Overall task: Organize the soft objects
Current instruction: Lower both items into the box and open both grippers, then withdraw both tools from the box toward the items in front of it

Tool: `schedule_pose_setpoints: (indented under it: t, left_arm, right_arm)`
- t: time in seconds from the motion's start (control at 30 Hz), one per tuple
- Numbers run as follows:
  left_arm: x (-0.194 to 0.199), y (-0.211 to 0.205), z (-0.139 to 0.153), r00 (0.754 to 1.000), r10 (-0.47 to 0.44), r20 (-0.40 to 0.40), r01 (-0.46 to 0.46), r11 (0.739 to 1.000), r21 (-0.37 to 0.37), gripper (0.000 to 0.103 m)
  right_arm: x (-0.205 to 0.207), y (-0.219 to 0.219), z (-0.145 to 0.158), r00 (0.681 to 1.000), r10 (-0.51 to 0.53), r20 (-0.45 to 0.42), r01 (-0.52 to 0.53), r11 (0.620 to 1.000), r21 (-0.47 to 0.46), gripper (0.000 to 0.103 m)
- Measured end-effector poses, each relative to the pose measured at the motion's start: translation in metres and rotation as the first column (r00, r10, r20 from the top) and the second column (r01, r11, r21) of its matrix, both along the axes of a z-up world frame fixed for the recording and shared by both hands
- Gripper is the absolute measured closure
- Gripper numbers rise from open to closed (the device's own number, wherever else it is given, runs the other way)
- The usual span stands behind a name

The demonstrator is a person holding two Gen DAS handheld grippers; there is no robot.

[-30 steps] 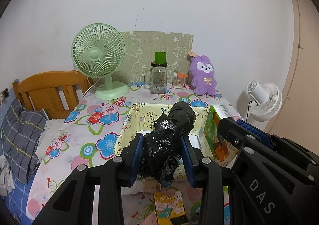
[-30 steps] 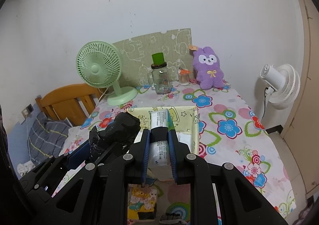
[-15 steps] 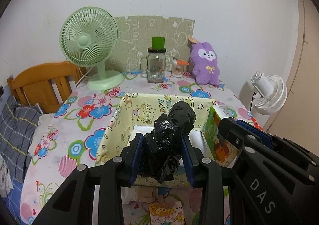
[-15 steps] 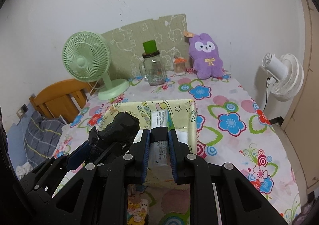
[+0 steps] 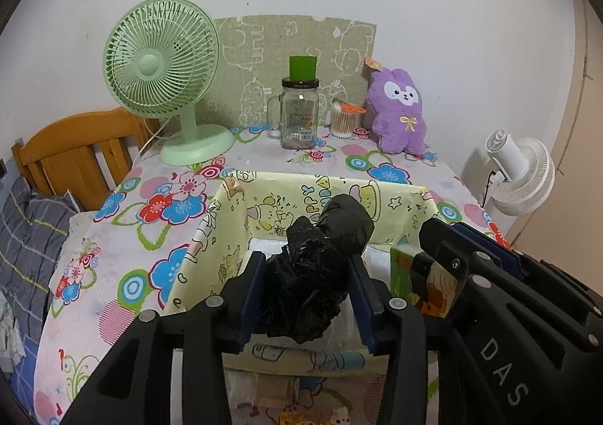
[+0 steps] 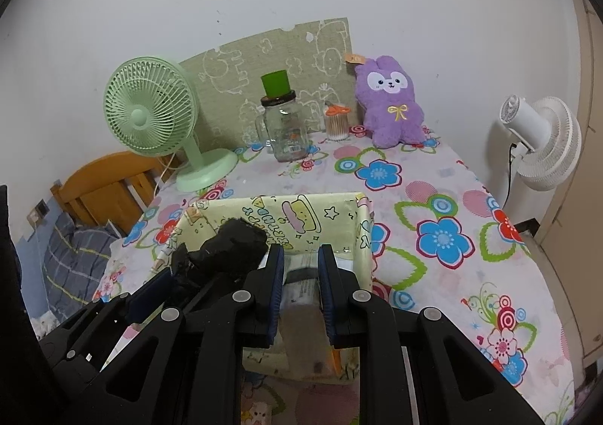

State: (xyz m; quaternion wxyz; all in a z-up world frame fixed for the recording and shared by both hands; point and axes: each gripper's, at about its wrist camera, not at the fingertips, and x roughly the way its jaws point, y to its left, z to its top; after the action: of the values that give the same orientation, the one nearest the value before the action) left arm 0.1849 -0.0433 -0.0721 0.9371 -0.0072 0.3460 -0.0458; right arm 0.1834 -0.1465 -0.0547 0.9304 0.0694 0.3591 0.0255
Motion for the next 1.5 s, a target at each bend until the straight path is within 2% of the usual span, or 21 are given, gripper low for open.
schedule_pose_setpoints:
  t: [0.07, 0.17, 0.23, 0.27, 0.3, 0.37, 0.4, 0.6, 0.9, 1.5]
  left_arm:
    - [0.002, 0.0, -0.002, 1.0, 0.006, -0.004, -0.006, 1.0, 0.001, 0.038]
    - [0.005, 0.001, -0.003, 1.0, 0.012, -0.012, -0.012, 1.0, 0.008, 0.03]
    - [0.006, 0.001, -0.005, 1.0, 0.015, -0.019, -0.015, 1.0, 0.016, 0.025]
    - [0.006, 0.002, -0.005, 1.0, 0.02, -0.019, -0.02, 1.0, 0.021, 0.023]
    - [0.007, 0.003, -0.005, 1.0, 0.021, -0.019, -0.021, 1.0, 0.019, 0.019]
    - [0.006, 0.004, -0.005, 1.0, 0.021, -0.016, -0.021, 1.0, 0.015, 0.014]
    - [0.005, 0.004, -0.004, 1.0, 0.021, -0.012, -0.021, 1.0, 0.019, 0.013]
    - [0.0, 0.004, -0.003, 1.0, 0.025, -0.012, -0.025, 0.999, 0.026, 0.008]
    - [-0.018, 0.004, 0.005, 0.999, 0.032, 0.01, -0.032, 0.999, 0.027, 0.008]
    - [-0.065, 0.003, 0.024, 0.996, 0.029, 0.083, -0.029, 1.0, -0.002, 0.008]
  right_arm:
    - [0.004, 0.0, -0.003, 1.0, 0.001, -0.005, -0.001, 1.0, 0.007, 0.081]
    - [0.007, -0.001, -0.006, 1.0, 0.005, -0.001, -0.005, 1.0, 0.014, 0.081]
    - [0.009, 0.0, -0.008, 1.0, 0.017, -0.007, -0.017, 1.0, 0.022, 0.075]
    - [0.01, 0.0, -0.01, 1.0, 0.02, -0.017, -0.02, 0.999, 0.025, 0.057]
    - [0.011, -0.001, -0.011, 1.0, 0.018, -0.024, -0.017, 0.999, 0.033, 0.033]
    - [0.008, -0.005, -0.012, 1.0, 0.007, -0.008, -0.007, 0.997, 0.073, 0.016]
    - [0.006, -0.006, -0.011, 1.0, -0.002, -0.002, 0.002, 0.997, 0.08, 0.014]
    - [0.002, -0.005, -0.01, 1.0, -0.004, -0.012, 0.005, 0.997, 0.074, 0.01]
    - [-0.014, -0.006, -0.002, 1.0, -0.017, 0.006, 0.017, 0.999, 0.052, 0.003]
    - [-0.068, -0.001, 0.028, 0.991, -0.038, 0.128, 0.044, 0.998, -0.043, 0.0]
